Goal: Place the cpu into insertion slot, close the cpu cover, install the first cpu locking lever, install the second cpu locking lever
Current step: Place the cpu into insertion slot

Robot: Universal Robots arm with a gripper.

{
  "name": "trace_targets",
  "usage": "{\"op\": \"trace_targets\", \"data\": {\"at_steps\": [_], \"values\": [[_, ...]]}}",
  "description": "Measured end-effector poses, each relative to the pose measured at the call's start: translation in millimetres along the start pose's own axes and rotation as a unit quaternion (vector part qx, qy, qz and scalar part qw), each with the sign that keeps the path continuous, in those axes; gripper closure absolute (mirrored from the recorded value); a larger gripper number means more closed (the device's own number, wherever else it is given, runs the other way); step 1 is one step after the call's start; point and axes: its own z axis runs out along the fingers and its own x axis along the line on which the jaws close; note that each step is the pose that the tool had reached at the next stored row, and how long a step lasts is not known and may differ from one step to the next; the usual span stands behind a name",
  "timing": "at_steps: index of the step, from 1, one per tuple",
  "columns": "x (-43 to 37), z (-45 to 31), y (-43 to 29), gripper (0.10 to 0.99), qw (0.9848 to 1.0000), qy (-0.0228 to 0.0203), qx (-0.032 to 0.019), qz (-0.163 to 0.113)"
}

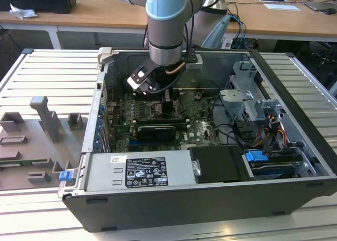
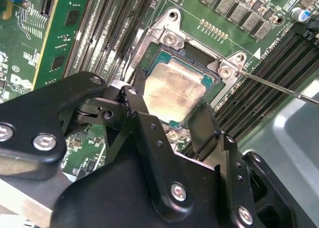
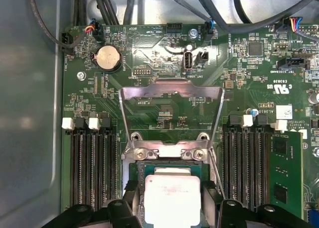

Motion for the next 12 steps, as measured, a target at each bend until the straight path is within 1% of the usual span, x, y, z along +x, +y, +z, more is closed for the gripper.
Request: {"op": "trace_targets", "data": {"at_steps": [4, 7, 9, 12], "values": [[2.2, 0.2, 0.3, 0.475, 1.0, 0.0, 0.0, 0.0], [2.3, -0.1, 0.2, 0.475, 1.0, 0.0, 0.0, 0.0], [2.4, -1.1, 0.3, 0.475, 1.0, 0.0, 0.0, 0.0], [2.5, -5.0, 0.5, 0.475, 1.0, 0.0, 0.0, 0.0]]}}
